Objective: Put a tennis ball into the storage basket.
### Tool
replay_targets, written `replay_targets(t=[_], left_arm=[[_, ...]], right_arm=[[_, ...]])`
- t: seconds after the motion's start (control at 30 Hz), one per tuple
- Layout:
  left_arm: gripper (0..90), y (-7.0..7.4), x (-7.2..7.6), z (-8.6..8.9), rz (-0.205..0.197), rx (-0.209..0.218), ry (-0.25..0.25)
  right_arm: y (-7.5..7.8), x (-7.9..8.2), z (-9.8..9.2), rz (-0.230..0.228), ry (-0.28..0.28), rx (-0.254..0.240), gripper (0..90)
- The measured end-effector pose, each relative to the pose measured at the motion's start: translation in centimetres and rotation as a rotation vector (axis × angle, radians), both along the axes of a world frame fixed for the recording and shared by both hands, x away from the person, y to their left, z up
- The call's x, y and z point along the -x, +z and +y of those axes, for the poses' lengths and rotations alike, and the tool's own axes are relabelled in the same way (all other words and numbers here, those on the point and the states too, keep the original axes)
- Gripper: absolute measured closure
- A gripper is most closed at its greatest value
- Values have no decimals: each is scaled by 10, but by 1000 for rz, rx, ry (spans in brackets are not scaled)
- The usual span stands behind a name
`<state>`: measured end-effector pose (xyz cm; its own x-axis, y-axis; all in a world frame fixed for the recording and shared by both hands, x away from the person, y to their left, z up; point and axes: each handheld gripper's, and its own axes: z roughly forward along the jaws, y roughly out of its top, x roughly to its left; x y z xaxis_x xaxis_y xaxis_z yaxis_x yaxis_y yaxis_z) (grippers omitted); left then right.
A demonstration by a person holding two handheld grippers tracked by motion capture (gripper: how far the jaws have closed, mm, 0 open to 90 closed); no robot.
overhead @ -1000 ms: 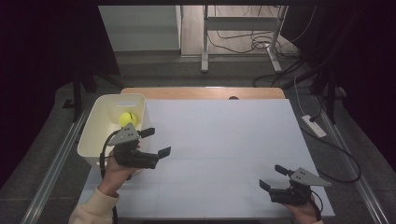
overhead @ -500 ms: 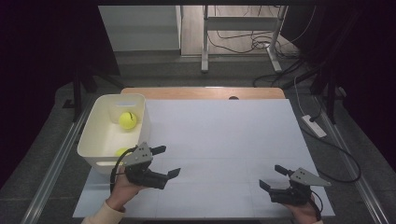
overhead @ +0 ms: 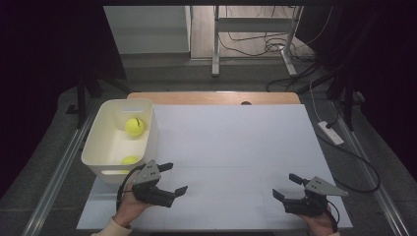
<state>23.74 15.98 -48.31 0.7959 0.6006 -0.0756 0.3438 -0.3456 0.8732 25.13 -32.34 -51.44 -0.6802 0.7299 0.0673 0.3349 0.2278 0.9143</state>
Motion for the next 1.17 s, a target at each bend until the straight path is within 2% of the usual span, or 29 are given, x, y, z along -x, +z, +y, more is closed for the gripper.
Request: replay_targets(t=[0.3,0.57,0.77,1.17], left_arm=[[94,-20,-1,7,25,-35,33],[94,-32,3,18,44,-39,53],[95,-34,6,24,40,-31,66],[94,-34,4,23,41,-32,65]], right_arm=[[0,0,1,0,5,2,108],[0,0,1,-10,14,-3,108],[0,0,2,-14,24,-5,108],[-1,-1,1,-8,26,-7,108]])
